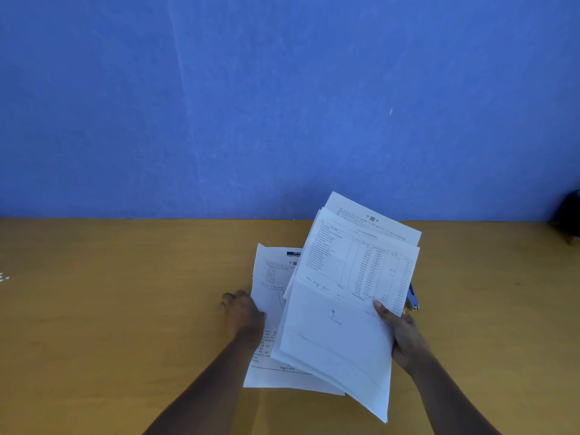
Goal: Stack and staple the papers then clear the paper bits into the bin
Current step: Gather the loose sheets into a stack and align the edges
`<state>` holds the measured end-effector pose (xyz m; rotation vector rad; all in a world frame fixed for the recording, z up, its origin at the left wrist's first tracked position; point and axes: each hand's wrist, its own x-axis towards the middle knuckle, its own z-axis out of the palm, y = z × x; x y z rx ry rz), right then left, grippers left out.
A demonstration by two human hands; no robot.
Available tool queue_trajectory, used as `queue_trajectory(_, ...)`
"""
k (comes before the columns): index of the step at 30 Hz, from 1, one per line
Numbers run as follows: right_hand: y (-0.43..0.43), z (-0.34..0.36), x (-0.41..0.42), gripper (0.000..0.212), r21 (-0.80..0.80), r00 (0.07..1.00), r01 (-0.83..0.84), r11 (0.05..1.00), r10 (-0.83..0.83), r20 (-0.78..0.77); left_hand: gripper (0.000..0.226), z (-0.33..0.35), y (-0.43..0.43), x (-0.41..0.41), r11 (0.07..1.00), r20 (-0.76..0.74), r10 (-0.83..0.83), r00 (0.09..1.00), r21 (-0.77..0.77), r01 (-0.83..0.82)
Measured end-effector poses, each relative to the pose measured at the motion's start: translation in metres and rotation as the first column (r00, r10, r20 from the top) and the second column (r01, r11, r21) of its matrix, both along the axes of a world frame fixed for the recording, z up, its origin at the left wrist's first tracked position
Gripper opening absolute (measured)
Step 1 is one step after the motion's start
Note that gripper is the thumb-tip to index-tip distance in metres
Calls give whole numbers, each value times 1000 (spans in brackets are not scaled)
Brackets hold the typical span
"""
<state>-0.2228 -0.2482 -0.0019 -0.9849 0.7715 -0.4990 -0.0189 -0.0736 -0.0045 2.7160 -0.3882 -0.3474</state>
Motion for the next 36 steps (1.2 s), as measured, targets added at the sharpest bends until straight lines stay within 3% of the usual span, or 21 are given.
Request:
queue_trajectory(2,1,-1,1,53,-6,1000,-1,1000,1,-7,48,2,-3,-2,1000,6,-11,1000,3,11)
queue_trajectory(6,0,-5,3,34,-1,1000,9,1000,-9,-9,49,7,-6,-3,986,-89,82,993,-135,-94)
queue_trajectory(10,1,-2,6,42,-8,1000,2,1000,-2,-5,52,7,-8,-2,966,-147,134,980,-201,-162)
queue_trajectory(17,1,-3,9,36,5,1000,16,1000,-16,-19,48,10,-9,-2,934,-268,156,951,-273,-230)
queue_trajectory(19,3,-2,9,41,1,1000,5,1000,-5,-20,45,9,-6,4,940,-310,136,941,-260,-222)
queue_trajectory(22,3,-2,10,66,-16,999,-33,999,32,-28,31,10,0,13,914,-415,89,905,-327,-240)
queue_trajectory(25,3,-3,12,39,-7,999,-33,999,33,-9,26,10,9,19,848,-482,71,874,-432,-307)
queue_trajectory(27,3,-2,14,34,6,1000,-26,1000,26,-17,26,8,15,24,807,-498,54,865,-489,-332)
queue_trajectory(36,13,10,33,67,-14,993,-89,996,88,-84,19,13,36,34,676,-542,-147,827,-665,-316)
